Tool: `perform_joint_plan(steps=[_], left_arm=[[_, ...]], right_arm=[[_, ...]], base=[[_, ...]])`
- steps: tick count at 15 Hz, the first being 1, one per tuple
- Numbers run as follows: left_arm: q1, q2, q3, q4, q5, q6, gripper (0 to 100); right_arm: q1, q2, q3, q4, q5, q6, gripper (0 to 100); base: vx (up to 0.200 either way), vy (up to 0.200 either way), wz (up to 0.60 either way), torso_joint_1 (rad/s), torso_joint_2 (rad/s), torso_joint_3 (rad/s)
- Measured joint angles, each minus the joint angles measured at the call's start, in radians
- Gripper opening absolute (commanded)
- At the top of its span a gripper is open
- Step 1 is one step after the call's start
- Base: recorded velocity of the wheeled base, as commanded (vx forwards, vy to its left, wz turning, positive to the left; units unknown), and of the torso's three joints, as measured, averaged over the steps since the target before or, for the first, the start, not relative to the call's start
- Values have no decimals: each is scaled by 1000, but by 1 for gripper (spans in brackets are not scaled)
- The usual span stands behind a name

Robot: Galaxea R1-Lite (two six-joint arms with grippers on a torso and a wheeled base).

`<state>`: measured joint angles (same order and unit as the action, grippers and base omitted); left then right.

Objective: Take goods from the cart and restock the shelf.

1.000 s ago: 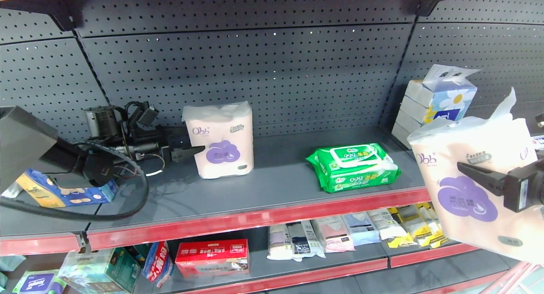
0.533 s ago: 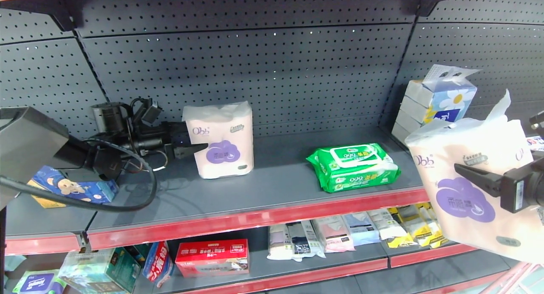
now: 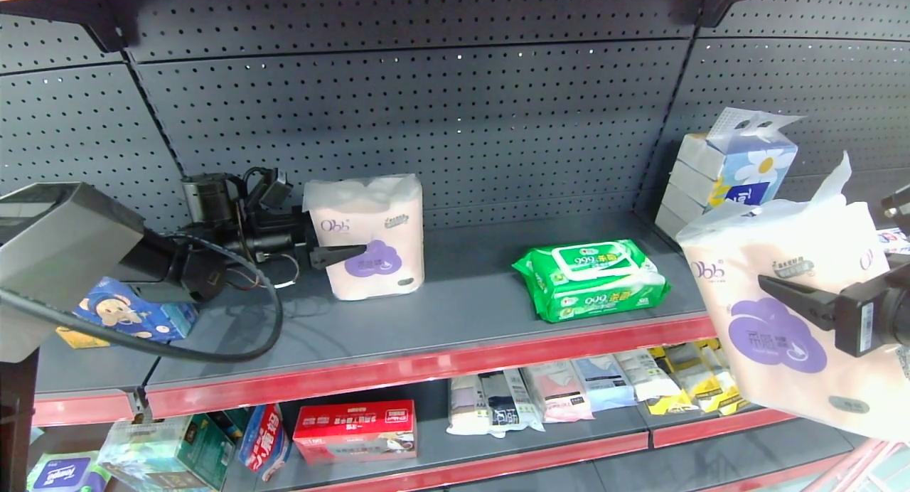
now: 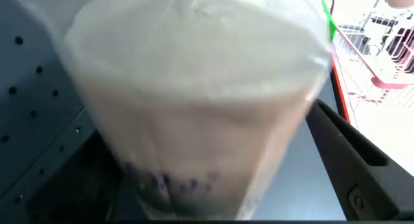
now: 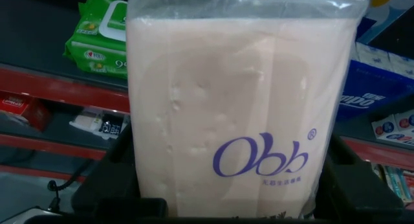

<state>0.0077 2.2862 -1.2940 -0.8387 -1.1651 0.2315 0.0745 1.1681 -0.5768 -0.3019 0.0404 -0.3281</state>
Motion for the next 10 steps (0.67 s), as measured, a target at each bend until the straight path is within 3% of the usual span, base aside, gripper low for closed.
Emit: perform_joint_plan(steps=[8, 9, 10], left_arm=[[-7, 44, -52, -5, 7, 2, 100], [-11, 46, -53, -7, 13, 3, 0], [-14, 49, -54, -19, 17, 6, 0]], right_arm=[[-1, 5, 3, 0, 2, 6, 0], [-1, 7, 3, 0, 2, 6, 0], [-1, 10, 3, -1, 2, 6, 0]], base=[[0, 0, 0, 0, 0, 0], [0, 0, 0, 0, 0, 0], [0, 0, 0, 0, 0, 0]])
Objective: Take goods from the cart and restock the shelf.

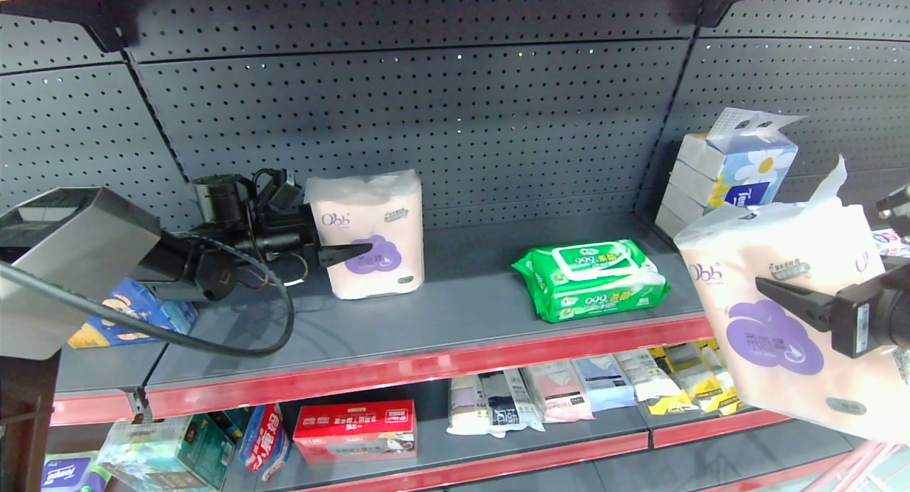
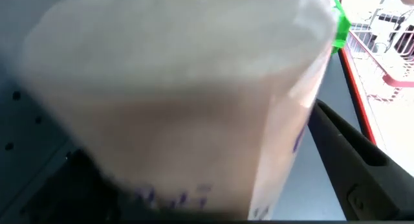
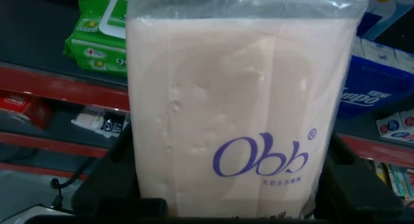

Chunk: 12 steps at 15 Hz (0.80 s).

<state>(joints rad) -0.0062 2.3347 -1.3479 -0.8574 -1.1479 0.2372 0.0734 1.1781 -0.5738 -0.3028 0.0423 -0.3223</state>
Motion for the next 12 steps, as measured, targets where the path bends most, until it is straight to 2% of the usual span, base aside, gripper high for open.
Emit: perform_joint_plan(steps=[7, 10, 12], left_arm=[[-9, -10, 55, -40, 64, -4, 0], [-9, -60, 128, -37, 69, -6, 0], [-9, -89, 210, -95, 70, -6, 0]], right_arm=[[-1, 3, 13, -5, 1, 2, 0], [-1, -1, 15, -5, 1, 3, 0], [-1, -4, 15, -5, 2, 3, 0]], base=[[0, 0, 0, 0, 0, 0], [0, 0, 0, 0, 0, 0], [0, 0, 0, 0, 0, 0]])
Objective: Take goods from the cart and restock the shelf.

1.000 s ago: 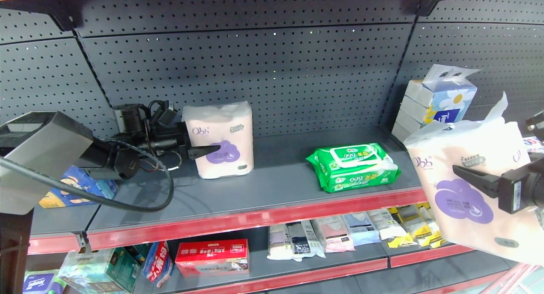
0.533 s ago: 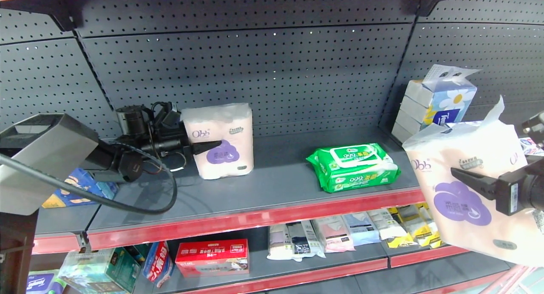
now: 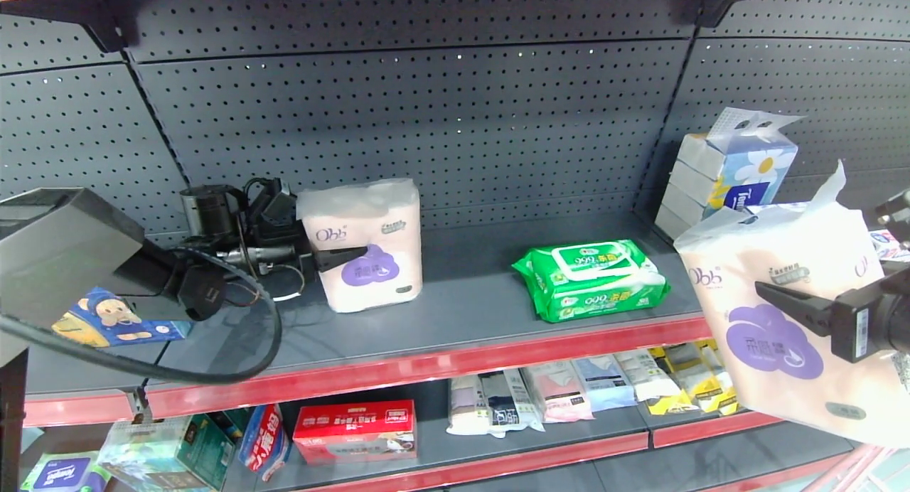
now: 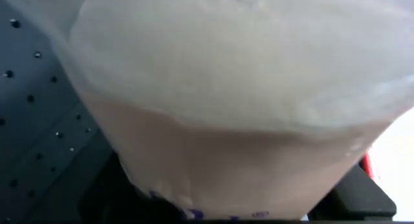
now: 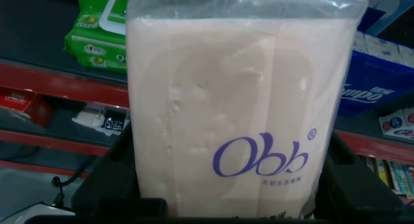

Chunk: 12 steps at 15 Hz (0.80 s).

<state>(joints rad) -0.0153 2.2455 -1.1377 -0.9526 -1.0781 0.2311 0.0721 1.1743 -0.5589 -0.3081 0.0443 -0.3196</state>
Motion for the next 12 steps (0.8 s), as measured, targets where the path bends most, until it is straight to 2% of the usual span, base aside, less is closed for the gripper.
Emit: perform_joint_plan(steps=[1, 4, 8, 12], left_arm=[[0, -13, 44, -59, 0, -9, 0], [3, -55, 150, -202, -10, -91, 0], [22, -84, 256, -287, -17, -101, 0], [59, -92, 301, -321, -88, -114, 0]], right_arm=[[0, 0, -1, 0, 0, 0, 0], [1, -2, -1, 0, 0, -2, 0], [1, -3, -1, 0, 0, -2, 0], [1, -3, 1, 0, 0, -1, 0]], base=[[0, 0, 0, 0, 0, 0], [0, 0, 0, 0, 0, 0], [0, 0, 0, 0, 0, 0], [0, 0, 0, 0, 0, 0]])
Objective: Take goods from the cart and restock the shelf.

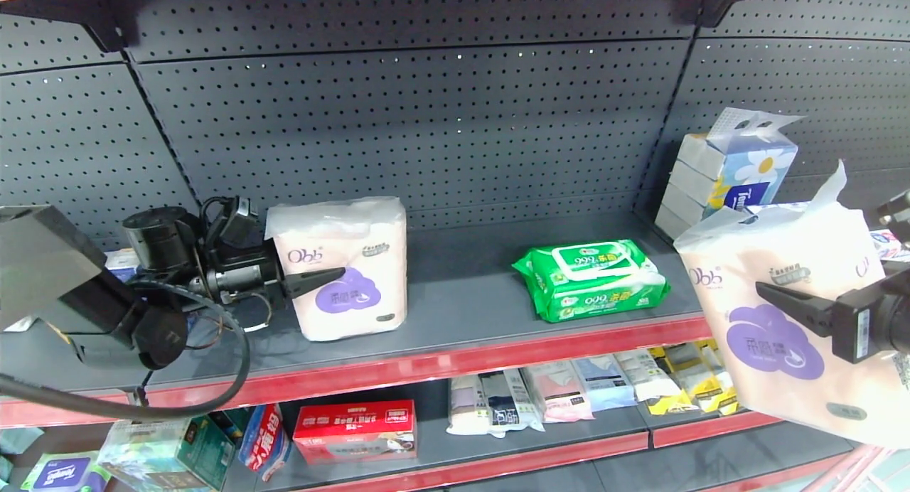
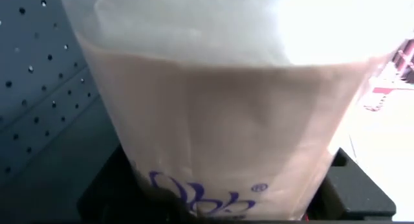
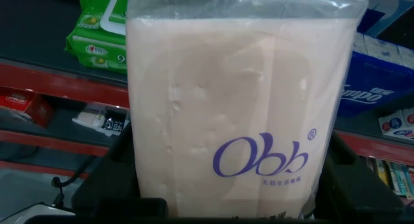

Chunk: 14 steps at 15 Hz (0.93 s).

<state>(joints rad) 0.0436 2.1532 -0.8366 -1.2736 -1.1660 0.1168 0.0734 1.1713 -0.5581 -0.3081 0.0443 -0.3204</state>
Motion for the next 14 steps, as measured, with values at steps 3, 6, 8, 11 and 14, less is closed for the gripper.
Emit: perform_joint_plan(steps=[3, 6, 8, 11, 14], left_arm=[[11, -1, 6, -32, -23, -29, 0], [11, -4, 24, -107, -68, -74, 0], [9, -5, 55, -186, -74, -113, 0], [5, -6, 107, -263, -85, -158, 0], [8, -3, 152, -299, -93, -178, 0]], right_arm=[[0, 5, 0, 0, -1, 0, 0], [0, 10, 0, 0, -1, 1, 0], [-1, 10, -1, 0, -2, 2, 0], [-2, 13, -2, 0, -1, 1, 0], [-2, 13, -1, 0, -2, 1, 0]], base=[[0, 0, 0, 0, 0, 0], [0, 0, 0, 0, 0, 0], [0, 0, 0, 0, 0, 0], [0, 0, 0, 0, 0, 0], [0, 0, 0, 0, 0, 0]])
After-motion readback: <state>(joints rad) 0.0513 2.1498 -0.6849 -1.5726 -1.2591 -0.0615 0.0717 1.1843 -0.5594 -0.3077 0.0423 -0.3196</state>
